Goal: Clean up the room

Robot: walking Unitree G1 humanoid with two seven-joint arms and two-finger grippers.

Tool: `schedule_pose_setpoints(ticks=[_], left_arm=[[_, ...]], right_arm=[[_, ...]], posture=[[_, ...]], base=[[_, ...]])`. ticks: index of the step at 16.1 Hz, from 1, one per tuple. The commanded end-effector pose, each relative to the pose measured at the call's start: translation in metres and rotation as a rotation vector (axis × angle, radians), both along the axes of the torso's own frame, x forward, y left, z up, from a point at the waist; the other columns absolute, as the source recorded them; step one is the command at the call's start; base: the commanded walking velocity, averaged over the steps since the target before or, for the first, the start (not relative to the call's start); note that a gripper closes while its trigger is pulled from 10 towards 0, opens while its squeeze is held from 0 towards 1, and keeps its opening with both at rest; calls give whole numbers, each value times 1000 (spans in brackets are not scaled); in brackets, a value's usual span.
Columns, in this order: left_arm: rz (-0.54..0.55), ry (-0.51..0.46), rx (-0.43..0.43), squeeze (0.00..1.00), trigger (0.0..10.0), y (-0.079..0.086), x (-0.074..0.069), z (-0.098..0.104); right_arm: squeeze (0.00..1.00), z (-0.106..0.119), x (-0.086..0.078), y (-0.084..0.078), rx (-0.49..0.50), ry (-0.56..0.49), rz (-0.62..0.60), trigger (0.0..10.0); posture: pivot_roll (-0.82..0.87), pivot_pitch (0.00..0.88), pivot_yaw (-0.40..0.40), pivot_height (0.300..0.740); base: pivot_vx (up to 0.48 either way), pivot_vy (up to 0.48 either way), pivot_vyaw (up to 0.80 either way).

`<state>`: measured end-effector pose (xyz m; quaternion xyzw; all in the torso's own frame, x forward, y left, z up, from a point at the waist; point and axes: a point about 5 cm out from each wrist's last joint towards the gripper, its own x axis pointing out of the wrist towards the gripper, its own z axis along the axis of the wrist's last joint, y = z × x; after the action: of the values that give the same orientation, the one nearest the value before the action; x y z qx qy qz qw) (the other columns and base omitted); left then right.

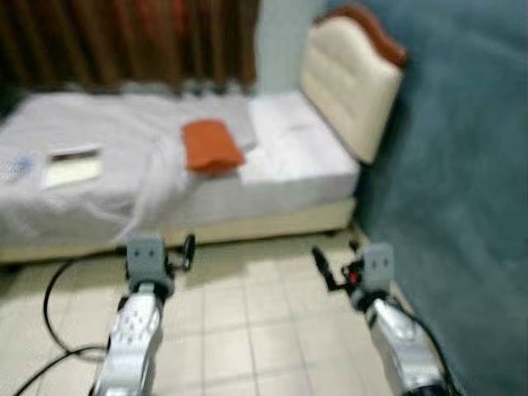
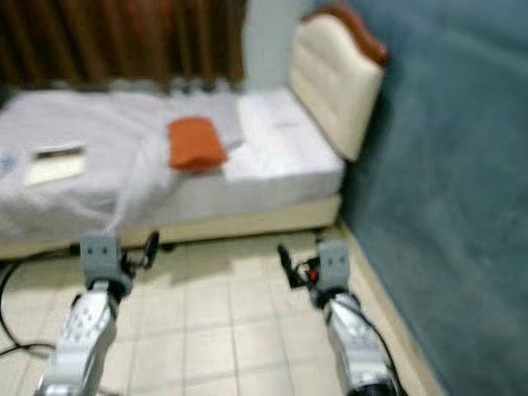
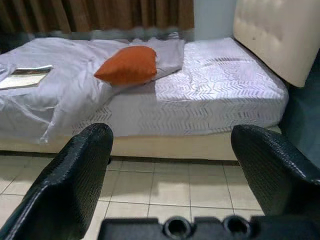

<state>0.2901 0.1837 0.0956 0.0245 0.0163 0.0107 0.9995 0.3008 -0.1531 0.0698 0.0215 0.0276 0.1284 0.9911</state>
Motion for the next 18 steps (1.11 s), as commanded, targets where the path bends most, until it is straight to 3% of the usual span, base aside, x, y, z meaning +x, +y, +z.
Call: schedule_pose_setpoints(ticks=[1,6,10,18], left_arm=[[-51,17,8,0,10000,-8,3,-1],[-68,9,0,0,10000,-11,1,-2],[-85,29,7,0,10000,-11,2,-5],[-101,21,9,0,10000,-6,12,-1]], right_arm=[[0,-1,1,-6,0,-2,-26,10000],[0,-2,2,-4,-28,12,-12,10000],[0,-3,3,-2,-18,17,5,10000],[0,-6,5,1,-19,32,-7,10000]], posture=[[61,0,-6,740],[63,0,-10,740],[72,0,-16,740],[70,0,-12,740]], base=[[480,0,0],[480,0,0],[480,0,641],[480,0,-98]])
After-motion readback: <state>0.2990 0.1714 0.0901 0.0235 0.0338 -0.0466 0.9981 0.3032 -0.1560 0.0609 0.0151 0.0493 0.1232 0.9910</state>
